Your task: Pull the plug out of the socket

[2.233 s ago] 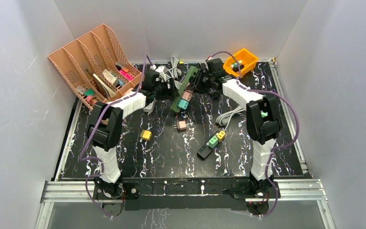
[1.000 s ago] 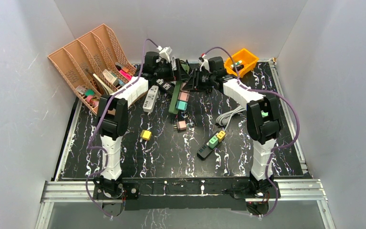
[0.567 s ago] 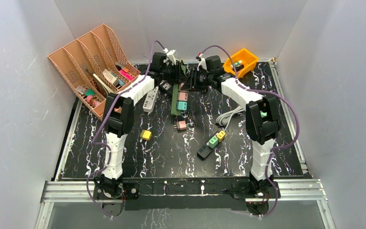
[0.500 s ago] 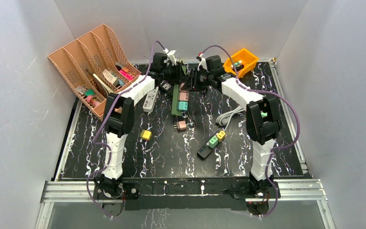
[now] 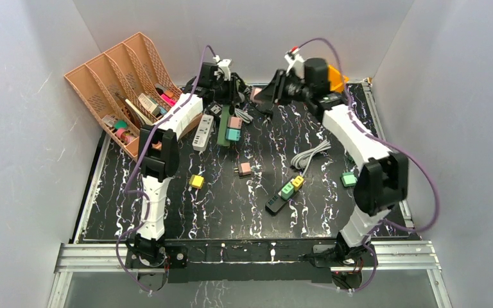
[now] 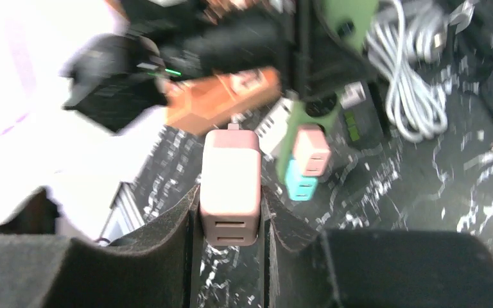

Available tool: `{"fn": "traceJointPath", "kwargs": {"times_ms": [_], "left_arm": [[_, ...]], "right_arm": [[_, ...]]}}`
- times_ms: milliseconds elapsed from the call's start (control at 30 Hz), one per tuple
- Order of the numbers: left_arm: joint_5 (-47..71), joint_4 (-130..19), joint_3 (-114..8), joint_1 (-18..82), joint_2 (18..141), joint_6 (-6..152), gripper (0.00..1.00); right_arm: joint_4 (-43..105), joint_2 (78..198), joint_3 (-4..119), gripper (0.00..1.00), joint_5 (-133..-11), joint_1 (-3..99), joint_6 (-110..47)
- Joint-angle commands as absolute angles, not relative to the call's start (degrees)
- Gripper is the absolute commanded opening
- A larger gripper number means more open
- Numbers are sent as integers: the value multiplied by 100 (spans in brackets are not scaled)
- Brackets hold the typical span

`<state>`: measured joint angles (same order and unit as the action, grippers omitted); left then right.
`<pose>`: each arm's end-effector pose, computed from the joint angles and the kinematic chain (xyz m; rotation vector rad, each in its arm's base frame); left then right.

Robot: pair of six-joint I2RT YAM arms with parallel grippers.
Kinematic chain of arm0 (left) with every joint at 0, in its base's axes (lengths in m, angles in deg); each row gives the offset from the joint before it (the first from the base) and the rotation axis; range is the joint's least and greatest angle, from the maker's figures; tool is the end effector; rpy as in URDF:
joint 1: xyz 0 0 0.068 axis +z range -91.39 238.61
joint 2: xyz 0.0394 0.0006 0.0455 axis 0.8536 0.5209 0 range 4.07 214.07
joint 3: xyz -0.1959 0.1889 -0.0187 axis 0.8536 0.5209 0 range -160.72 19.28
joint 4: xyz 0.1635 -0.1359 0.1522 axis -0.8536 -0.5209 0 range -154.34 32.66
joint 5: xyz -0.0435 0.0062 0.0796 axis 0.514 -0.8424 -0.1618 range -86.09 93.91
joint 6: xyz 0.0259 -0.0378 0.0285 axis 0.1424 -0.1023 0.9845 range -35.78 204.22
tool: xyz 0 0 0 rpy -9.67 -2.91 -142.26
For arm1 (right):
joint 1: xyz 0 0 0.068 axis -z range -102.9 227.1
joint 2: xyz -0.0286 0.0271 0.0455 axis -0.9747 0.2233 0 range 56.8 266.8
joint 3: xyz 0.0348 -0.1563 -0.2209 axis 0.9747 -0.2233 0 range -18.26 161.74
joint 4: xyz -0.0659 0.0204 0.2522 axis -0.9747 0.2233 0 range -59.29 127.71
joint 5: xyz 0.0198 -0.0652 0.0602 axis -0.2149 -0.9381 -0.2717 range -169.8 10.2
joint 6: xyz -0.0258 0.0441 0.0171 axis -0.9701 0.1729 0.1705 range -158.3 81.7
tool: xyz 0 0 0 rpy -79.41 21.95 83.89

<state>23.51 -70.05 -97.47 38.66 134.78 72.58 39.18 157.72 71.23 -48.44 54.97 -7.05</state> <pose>0.5040 -0.1957 0.2643 0.3692 2.0447 -0.6902 0.3824 0.1754 0.3475 -0.2334 2.0240 1.1311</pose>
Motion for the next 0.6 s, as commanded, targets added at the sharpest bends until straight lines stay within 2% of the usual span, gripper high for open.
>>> {"fn": "traceJointPath", "kwargs": {"times_ms": [0,100,233,533,567], "left_arm": [[1747,-7304,-10113,4079,13472,7830,0],[1820,-7307,-10198,4129,13436,7824,0],[2261,-7343,-10517,4258,13368,7673,0],[2264,-7368,-10168,4265,13073,7760,0],[2263,-7368,-10146,4269,13060,7763,0]], "right_arm": [[2938,15024,7183,0,-3999,5803,-236],[3292,15058,7133,0,-4103,5833,-475],[3850,15712,6115,0,-4276,5644,-957],[4160,17420,6144,0,-4989,4476,-1532],[4214,17454,6185,5,-5047,4457,-1566]]}}
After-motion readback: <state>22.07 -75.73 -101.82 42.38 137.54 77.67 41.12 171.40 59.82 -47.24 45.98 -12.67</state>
